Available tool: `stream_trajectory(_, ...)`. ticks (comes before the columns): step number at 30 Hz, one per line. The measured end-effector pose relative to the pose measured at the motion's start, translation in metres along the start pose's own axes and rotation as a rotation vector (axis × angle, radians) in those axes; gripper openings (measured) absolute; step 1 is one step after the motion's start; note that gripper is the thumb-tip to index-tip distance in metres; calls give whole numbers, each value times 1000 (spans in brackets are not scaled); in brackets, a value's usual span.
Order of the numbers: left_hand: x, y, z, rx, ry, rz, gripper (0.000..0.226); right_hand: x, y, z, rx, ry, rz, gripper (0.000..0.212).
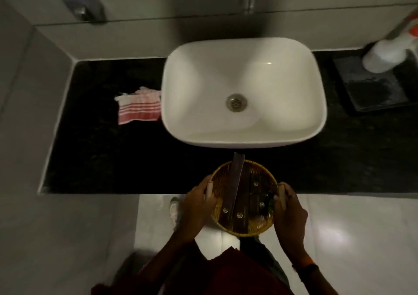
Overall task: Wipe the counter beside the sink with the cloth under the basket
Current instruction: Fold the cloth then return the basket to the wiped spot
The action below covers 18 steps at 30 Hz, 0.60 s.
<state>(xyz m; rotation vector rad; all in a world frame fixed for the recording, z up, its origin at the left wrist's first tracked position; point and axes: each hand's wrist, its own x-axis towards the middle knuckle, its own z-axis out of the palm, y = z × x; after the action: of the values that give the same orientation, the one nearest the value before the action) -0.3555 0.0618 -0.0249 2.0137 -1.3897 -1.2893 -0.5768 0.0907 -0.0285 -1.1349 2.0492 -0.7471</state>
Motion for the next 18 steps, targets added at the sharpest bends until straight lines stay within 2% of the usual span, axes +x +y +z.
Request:
stream_trajectory(7,23,-113,-188,25,194,29,32,-41,-117,179,67,-173,-169,30)
stream_trajectory(10,49,-147,-251,32,240,25,44,-42,-167,242,65,-179,-195,28)
stream_trajectory(14,92,-166,-302,-15,216,-43,57,-35,-214,292,44,-171,-208,27)
stream_trajectory(18,121,-169,-319,-97,201,-18,59,-24,-233,310,62,-118,-164,26)
